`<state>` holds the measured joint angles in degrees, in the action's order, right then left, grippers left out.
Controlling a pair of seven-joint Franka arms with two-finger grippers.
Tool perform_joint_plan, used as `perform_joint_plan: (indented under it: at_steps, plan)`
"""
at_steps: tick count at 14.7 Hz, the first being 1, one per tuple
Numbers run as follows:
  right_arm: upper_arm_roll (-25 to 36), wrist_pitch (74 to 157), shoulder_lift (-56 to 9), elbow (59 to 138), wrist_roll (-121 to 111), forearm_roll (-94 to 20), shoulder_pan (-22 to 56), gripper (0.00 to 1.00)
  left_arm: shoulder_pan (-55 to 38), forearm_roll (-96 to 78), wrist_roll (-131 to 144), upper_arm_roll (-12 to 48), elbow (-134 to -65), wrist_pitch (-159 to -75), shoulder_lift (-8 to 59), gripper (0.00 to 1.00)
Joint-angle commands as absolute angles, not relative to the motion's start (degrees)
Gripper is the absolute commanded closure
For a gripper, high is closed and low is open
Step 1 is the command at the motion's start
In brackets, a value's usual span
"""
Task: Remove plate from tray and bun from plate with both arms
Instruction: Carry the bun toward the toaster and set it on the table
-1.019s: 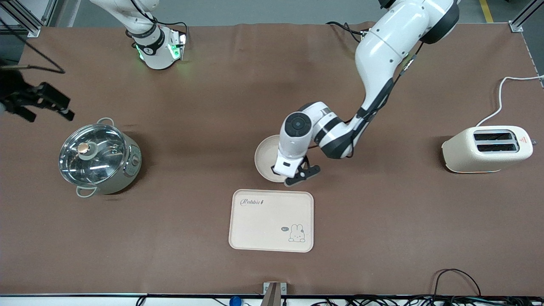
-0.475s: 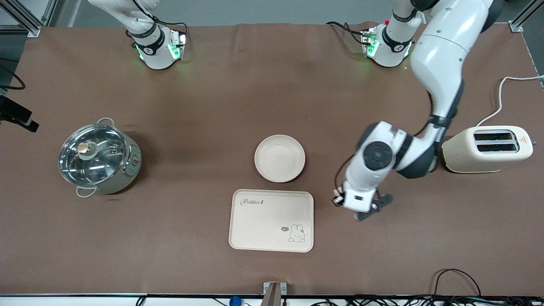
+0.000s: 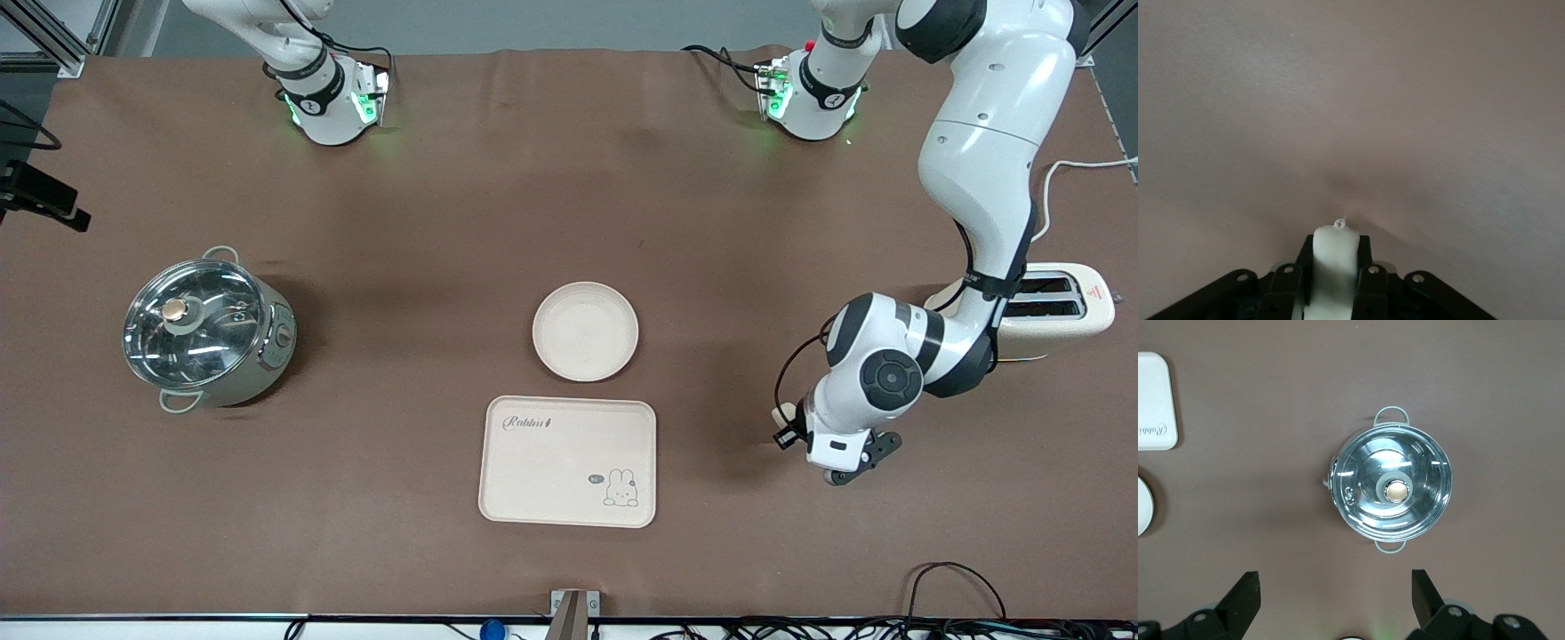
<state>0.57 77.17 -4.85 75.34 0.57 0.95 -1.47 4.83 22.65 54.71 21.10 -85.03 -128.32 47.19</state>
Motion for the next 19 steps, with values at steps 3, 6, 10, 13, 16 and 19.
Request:
perform_joint_plan:
  at_steps: [3,6,10,13,16,19]
  plan:
    - [0.88,75.68,-4.31,75.67,0.62,2.37,-0.52,0.00,7.82,26.37,49.75,21.53,-84.55,-128.85,48.87,0.09]
    - [0.88,75.41,-4.31,75.24,0.35,2.37,-0.53,0.00,8.35,26.28,48.43,22.32,-83.59,-128.59,45.90,0.00]
    - [0.70,76.11,-4.39,75.15,0.53,2.64,1.75,0.00,8.35,24.87,47.56,24.96,-83.06,-121.22,35.36,0.00]
    - [0.70,76.20,-4.39,75.15,0.53,2.64,2.19,0.00,8.44,22.51,42.21,25.05,-82.97,-111.74,27.09,0.00]
    - [0.79,76.11,-4.31,75.15,0.79,2.46,2.20,0.00,8.44,16.45,31.68,24.70,-82.97,-102.95,18.22,0.00]
    - [0.79,76.11,-4.39,75.32,0.97,2.29,2.11,0.00,9.05,13.37,21.83,24.52,-83.06,-95.56,10.22,0.00]
